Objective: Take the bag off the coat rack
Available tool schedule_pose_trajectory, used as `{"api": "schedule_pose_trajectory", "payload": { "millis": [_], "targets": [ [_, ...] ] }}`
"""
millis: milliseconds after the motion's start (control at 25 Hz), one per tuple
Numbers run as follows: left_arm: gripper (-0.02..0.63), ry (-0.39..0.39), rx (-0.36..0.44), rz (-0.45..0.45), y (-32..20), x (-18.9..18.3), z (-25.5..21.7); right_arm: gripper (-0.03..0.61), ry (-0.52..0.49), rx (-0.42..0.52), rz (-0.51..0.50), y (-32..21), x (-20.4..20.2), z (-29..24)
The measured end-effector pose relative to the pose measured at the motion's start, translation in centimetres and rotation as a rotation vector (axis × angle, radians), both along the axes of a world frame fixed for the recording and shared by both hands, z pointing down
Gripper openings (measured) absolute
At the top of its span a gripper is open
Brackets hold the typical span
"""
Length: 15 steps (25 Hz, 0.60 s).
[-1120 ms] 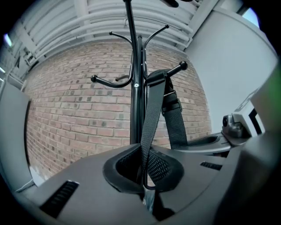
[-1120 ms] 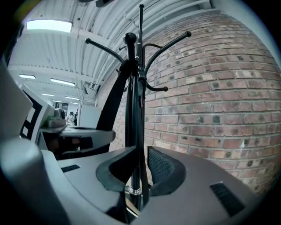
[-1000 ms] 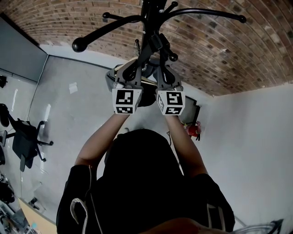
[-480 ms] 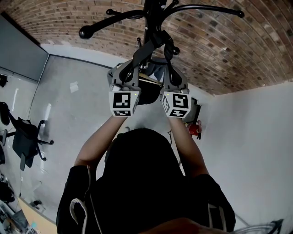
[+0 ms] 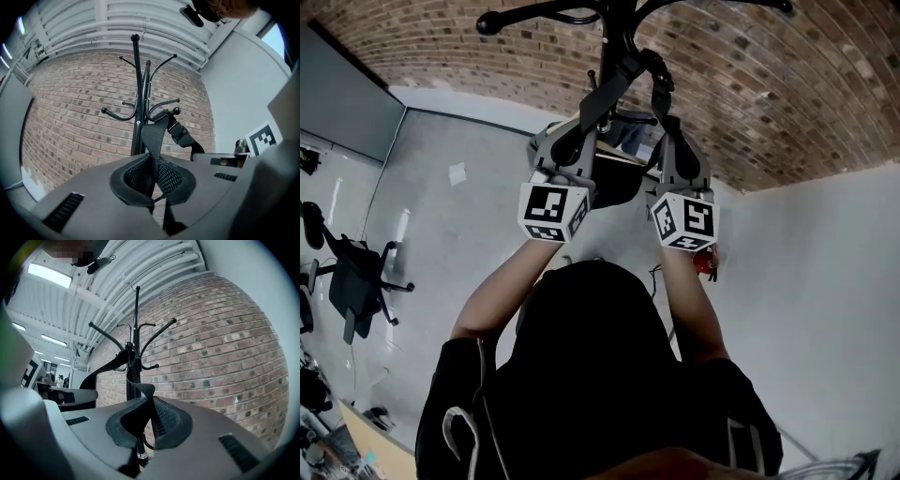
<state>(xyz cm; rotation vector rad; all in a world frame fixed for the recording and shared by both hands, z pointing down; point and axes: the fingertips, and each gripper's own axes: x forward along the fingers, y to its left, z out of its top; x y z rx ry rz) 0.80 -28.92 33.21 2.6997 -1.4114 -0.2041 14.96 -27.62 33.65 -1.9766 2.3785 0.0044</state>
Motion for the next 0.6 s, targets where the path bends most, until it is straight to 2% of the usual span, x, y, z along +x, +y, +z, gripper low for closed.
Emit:
{"api": "schedule_pose_trajectory", "payload": {
  "millis": [160,600],
  "targets": [
    [0.021,0.050,-0.012,0.039,1.5,0.3,-1.1,0.023,-0.065,0.039,0.054,1.9,1.2,-1.8],
    [0.021,0.160,0.056,0.092,5.8,0.6,-6.7,0.023,-0.148,0.162,0.091,7.0,2.6,-6.5]
  ]
}}
